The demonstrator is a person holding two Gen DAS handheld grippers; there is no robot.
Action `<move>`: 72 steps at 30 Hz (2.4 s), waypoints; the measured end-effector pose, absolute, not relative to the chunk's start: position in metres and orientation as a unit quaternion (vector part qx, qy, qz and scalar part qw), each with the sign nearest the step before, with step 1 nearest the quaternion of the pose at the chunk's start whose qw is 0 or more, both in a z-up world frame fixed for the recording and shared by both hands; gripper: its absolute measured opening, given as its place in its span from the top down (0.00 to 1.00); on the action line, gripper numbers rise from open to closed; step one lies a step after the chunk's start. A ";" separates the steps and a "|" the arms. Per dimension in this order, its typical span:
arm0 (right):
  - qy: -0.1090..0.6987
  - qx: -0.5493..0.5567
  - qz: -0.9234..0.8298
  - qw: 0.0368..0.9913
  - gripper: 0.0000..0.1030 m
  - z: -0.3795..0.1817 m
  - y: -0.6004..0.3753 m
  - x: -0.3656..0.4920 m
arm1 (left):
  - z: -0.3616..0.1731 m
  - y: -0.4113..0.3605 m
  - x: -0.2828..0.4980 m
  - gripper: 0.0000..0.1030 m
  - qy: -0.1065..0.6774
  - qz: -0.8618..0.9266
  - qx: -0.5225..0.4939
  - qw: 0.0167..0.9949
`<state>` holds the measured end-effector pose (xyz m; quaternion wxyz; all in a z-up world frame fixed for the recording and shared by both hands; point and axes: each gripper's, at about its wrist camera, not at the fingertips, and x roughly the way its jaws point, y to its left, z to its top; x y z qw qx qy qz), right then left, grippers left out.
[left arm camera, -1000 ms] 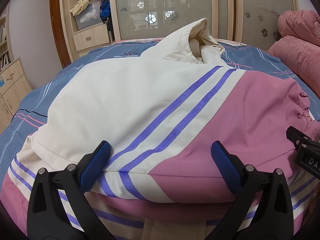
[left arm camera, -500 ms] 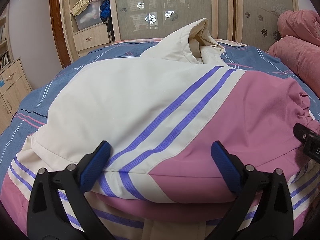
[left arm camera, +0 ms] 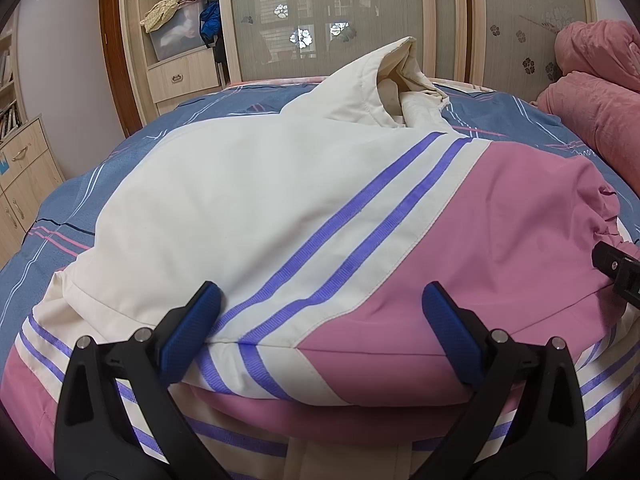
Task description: Fold large clothes
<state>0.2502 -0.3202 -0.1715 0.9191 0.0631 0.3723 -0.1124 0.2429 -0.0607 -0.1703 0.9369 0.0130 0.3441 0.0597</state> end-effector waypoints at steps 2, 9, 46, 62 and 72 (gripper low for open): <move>0.373 0.062 -0.112 0.919 0.05 -0.172 -0.320 0.251 | -0.170 -0.060 0.243 0.02 0.344 0.060 0.013 0.937; 0.376 0.061 -0.109 0.918 0.04 -0.173 -0.320 0.252 | -0.170 -0.061 0.243 0.02 0.344 0.060 0.013 0.937; 0.394 0.065 -0.003 0.917 0.23 -0.178 -0.290 0.253 | -0.126 -0.053 0.224 0.02 0.265 0.075 -0.026 0.961; 0.398 0.040 0.001 0.917 0.15 -0.179 -0.288 0.257 | -0.171 -0.052 0.282 0.02 0.362 0.061 0.017 0.930; 0.398 0.028 0.001 0.917 0.11 -0.182 -0.284 0.259 | -0.171 -0.051 0.281 0.02 0.361 0.061 0.018 0.930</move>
